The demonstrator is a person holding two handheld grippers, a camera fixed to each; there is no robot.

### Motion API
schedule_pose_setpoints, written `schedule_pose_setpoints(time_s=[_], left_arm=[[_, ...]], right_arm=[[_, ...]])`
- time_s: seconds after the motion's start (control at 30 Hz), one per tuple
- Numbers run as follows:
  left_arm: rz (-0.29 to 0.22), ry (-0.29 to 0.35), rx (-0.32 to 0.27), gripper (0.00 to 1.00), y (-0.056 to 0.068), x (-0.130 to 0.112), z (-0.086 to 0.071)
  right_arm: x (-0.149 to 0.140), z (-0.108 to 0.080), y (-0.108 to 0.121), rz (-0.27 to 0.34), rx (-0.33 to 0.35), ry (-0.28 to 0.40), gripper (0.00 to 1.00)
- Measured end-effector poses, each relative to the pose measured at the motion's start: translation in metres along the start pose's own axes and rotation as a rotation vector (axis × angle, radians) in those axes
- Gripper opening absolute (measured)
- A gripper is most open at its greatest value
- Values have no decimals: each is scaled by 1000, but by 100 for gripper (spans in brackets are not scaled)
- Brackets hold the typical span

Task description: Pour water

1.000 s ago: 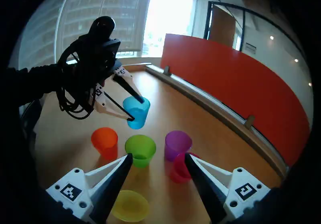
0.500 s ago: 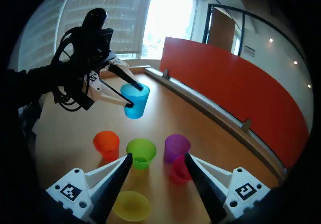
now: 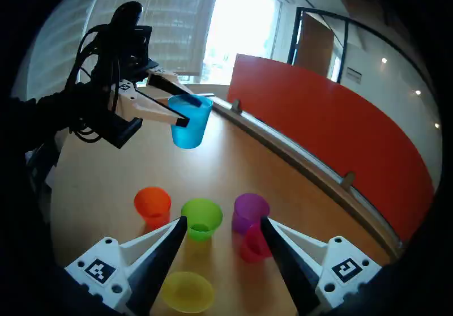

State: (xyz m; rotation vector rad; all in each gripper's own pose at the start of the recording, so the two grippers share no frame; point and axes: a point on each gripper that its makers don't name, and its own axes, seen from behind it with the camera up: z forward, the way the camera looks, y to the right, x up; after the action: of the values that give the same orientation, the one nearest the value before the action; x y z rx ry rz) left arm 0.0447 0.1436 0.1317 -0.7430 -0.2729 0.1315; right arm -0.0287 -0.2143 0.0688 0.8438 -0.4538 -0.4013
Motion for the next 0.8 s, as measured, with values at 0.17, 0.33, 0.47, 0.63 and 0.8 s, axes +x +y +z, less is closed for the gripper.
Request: schedule_pose_setpoints(time_s=[0.17, 0.33, 0.47, 0.63, 0.8], left_arm=[[-2, 40, 13, 88, -2, 12, -8], [0, 86, 27, 88, -2, 24, -16], [-13, 117, 35, 87, -3, 33, -22], [-28, 156, 39, 87, -4, 43, -29], [-37, 190, 44, 87, -3, 53, -35]], right_arm=[[-1, 4, 1, 0, 5, -6, 100], [-3, 9, 2, -2, 10, -16, 100], [-4, 13, 1, -5, 20, -27, 100], [-7, 19, -1, -14, 33, -46, 100], [-8, 26, -3, -15, 42, -56, 100]])
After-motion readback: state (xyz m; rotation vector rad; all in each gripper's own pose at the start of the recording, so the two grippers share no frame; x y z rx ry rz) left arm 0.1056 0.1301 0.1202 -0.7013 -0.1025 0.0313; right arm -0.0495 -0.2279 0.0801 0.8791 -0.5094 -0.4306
